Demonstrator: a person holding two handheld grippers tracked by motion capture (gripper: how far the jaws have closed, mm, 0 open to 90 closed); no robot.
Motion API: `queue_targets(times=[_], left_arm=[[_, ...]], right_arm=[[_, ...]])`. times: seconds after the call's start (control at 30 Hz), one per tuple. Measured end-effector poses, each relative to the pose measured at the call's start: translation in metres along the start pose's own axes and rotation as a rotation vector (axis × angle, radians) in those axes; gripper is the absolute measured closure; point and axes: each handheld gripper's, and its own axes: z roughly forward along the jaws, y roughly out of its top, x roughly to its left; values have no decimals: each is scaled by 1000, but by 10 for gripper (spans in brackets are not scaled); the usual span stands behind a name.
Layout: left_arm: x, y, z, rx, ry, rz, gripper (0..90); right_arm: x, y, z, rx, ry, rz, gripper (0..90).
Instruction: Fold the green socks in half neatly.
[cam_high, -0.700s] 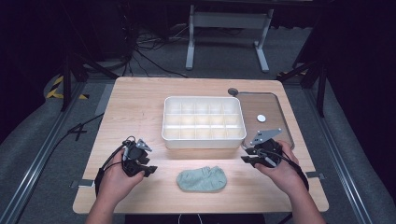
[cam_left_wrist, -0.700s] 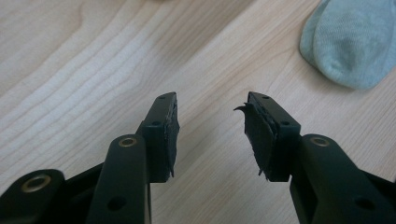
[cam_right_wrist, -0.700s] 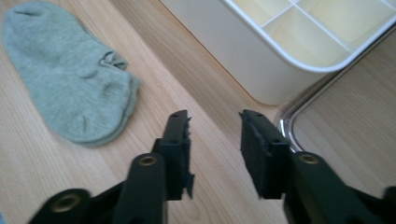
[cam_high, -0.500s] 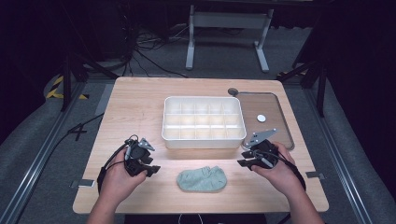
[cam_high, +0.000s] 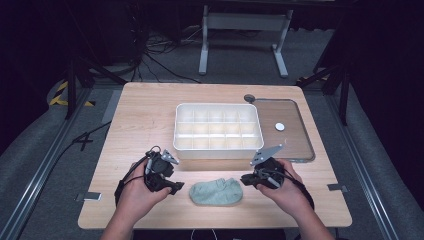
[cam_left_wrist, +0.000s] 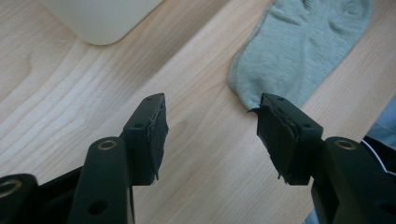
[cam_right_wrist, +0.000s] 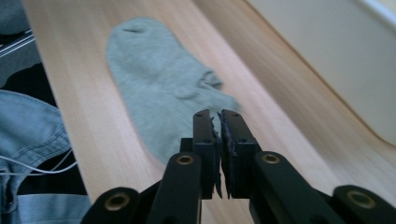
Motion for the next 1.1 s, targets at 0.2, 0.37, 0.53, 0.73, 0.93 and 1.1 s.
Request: queue_targets(times=[0.2, 0.37, 0.53, 0.73, 0.93, 1.1], left_arm=[[-6, -6, 5, -26, -24, -16, 533], [-9, -11, 15, -67, -40, -20, 531], [-11, -11, 24, -57, -55, -34, 525], [-12, -11, 27, -59, -70, -64, 526], [-15, -8, 42, -73, -114, -79, 537], [-14, -8, 53, -44, -108, -110, 542]], right_arm=[[23, 14, 27, 12, 49, -71, 873], [32, 19, 45, 28, 69, -98, 871], [42, 19, 63, 56, 101, -116, 876], [46, 14, 78, 97, 95, -128, 890], [48, 10, 77, 69, 81, -143, 892], [50, 9, 77, 62, 68, -150, 893]])
